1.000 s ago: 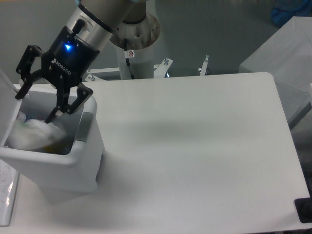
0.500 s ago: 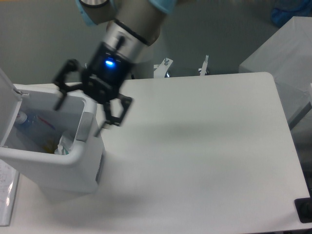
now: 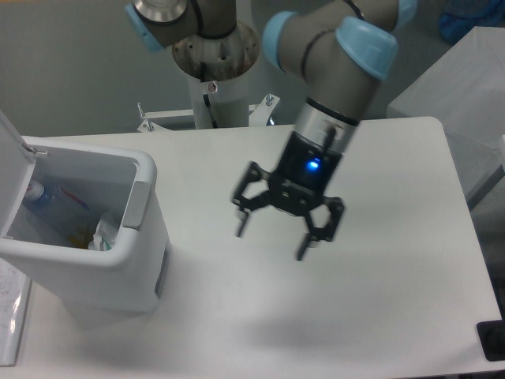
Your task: Place the trash in the trash can
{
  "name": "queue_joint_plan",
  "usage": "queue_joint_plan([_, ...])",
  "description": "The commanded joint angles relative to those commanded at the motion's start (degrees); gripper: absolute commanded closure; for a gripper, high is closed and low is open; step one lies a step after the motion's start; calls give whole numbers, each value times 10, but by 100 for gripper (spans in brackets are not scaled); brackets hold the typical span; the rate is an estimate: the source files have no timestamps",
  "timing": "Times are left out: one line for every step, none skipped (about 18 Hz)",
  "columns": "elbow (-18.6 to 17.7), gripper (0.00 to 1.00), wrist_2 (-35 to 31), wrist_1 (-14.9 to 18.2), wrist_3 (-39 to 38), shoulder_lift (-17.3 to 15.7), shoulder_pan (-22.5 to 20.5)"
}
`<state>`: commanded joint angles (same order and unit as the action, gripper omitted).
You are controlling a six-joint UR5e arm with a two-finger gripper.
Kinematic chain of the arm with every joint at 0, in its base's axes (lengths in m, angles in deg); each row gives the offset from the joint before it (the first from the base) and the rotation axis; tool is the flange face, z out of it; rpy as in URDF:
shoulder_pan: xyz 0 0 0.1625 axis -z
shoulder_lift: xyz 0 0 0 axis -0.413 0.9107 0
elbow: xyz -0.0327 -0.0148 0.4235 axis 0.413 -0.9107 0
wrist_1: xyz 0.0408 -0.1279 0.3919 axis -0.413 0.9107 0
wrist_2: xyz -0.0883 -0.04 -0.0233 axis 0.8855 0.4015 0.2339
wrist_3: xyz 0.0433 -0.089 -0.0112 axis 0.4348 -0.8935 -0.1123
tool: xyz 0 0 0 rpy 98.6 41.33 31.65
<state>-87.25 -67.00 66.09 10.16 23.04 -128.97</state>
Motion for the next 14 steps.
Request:
queue_joint_plan([0,0,-11,1,21,7,-8])
queue_joint_plan([2,0,-19,1,48,19,-19])
queue_joint_plan([5,0,-27,2,78,30,-32])
queue_joint_plan([6,0,-40,2,102,34,-40])
queue_joint_plan([7,0,-56,1,123,35,-46])
queue_joint_plan([11,0,-71,1,141,34,-51])
queue_joint_plan([13,0,-90,1,149,33,-54])
queue_joint_plan([15,0,-122,1,156,34,-52])
queue_joint_plan([15,0,-160,0,163,35,-50])
queue_joint_plan([16,0,-191,2,165,35,-48])
queue_joint_plan([16,0,-211,2,166,35,-47])
queue_joint_plan([16,0,-222,1,173,36,-43])
queue_joint_plan([18,0,-234,1,189,41,-39])
queue_joint_plan([19,0,-249,1,202,43,-37])
